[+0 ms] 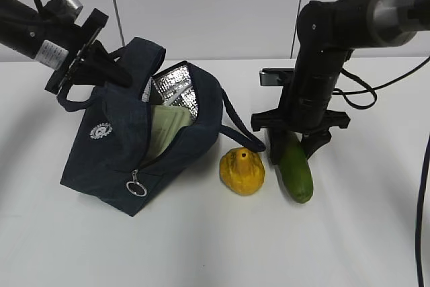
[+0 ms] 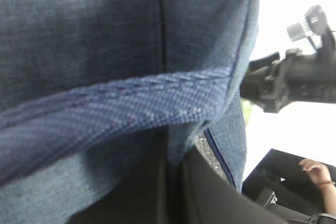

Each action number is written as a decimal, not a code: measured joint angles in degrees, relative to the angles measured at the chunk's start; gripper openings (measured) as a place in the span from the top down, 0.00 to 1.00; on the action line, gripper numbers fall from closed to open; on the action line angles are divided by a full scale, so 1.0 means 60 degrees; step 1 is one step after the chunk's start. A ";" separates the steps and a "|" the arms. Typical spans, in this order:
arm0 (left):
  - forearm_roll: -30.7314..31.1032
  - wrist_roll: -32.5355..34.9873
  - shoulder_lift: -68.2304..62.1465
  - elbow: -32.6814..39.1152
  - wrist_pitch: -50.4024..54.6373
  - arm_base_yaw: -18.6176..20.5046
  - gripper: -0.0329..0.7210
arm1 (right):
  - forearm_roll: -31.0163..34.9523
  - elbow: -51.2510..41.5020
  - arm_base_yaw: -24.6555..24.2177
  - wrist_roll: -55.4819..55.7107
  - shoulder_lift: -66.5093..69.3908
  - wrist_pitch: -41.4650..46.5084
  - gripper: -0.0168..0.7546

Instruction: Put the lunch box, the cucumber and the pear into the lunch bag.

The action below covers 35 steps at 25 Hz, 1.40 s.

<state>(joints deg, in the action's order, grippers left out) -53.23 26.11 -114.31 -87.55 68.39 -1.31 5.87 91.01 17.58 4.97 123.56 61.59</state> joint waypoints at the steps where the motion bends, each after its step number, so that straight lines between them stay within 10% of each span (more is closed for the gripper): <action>1: 0.0000 0.0000 0.0000 0.0000 0.0000 0.0000 0.95 | -0.0129 0.0170 0.0000 0.0000 0.0000 0.0180 0.49; 8: 0.0000 0.0000 0.0000 0.0000 0.0000 0.0000 0.95 | -0.0814 0.2343 0.0000 -0.0050 0.0000 0.1332 0.49; 17: -0.0214 0.0000 0.0023 0.0000 0.0009 0.0000 0.95 | 0.4379 0.4790 0.0145 -0.1561 0.0000 0.1434 0.49; 31: -0.0934 0.0052 0.0257 0.0000 0.0086 0.0000 0.95 | 0.6718 0.4817 0.0566 -0.1731 0.1675 0.1449 0.49; 35: -0.0934 0.0060 0.0257 0.0000 0.0086 0.0000 0.95 | 0.7424 0.4817 0.0566 -0.2036 0.1693 0.1432 0.33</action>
<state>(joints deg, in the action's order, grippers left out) -58.83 26.46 -112.77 -87.55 68.91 -1.31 50.41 119.91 20.97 -7.25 133.73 70.18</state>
